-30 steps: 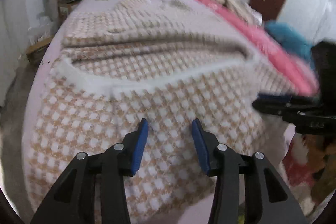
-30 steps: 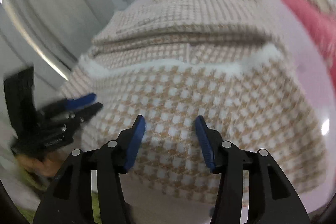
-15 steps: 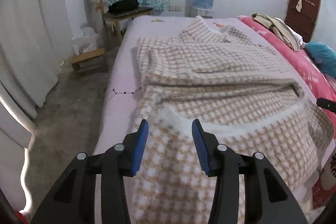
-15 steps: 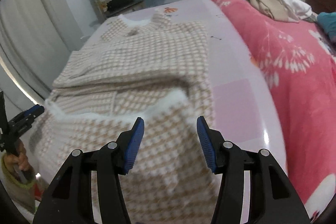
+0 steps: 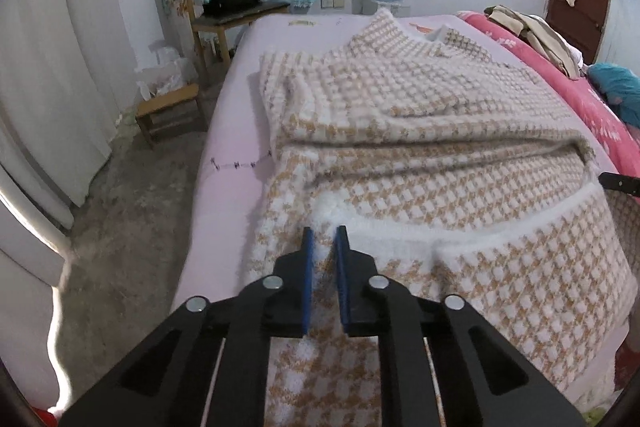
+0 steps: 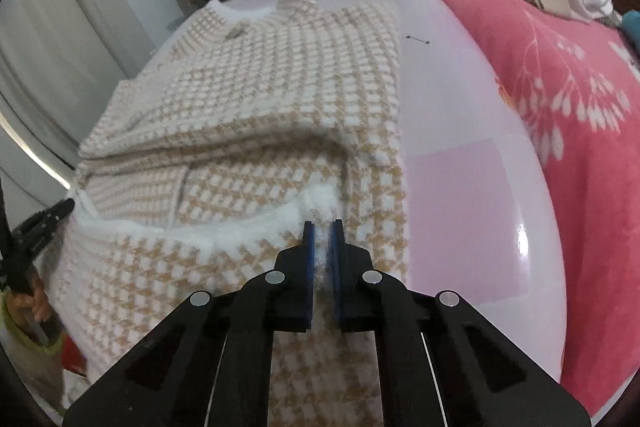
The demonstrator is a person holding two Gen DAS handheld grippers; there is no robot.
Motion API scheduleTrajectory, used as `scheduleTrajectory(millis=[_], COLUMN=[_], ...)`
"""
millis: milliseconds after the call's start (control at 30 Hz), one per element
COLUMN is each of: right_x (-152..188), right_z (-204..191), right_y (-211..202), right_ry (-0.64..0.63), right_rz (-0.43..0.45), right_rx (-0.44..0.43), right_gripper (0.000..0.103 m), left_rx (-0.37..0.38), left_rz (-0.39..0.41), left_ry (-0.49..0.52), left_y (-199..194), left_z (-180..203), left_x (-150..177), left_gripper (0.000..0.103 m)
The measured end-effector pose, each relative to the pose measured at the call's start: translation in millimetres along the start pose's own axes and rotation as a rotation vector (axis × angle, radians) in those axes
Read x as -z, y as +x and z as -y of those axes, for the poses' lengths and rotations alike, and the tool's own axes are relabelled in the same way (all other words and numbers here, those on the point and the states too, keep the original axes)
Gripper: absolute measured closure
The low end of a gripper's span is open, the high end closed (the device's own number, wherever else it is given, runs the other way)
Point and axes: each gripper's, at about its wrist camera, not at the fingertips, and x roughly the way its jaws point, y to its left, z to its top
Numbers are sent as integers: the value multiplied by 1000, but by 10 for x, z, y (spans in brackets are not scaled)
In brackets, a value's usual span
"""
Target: Fold large clothes
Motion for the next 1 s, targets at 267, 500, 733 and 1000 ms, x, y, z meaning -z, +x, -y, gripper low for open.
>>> scheduleTrajectory(millis=[267, 500, 733, 1000], right_x=[-345, -388, -337, -91], right_z=[-19, 72, 126, -123], right_y=[-446, 211, 156, -582], right_ry=[14, 34, 63, 12], right_rz=[216, 137, 155, 261], right_rx=[18, 58, 43, -115], right_gripper=[98, 98, 74, 56], left_rx=[-13, -46, -47, 154], left_rz=[163, 88, 110, 262], left_ry=[-46, -61, -64, -115], left_y=[-169, 354, 296, -559], left_z=[-142, -169, -181, -61], left_x=[-498, -425, -389, -387], left_gripper=[94, 94, 81, 69])
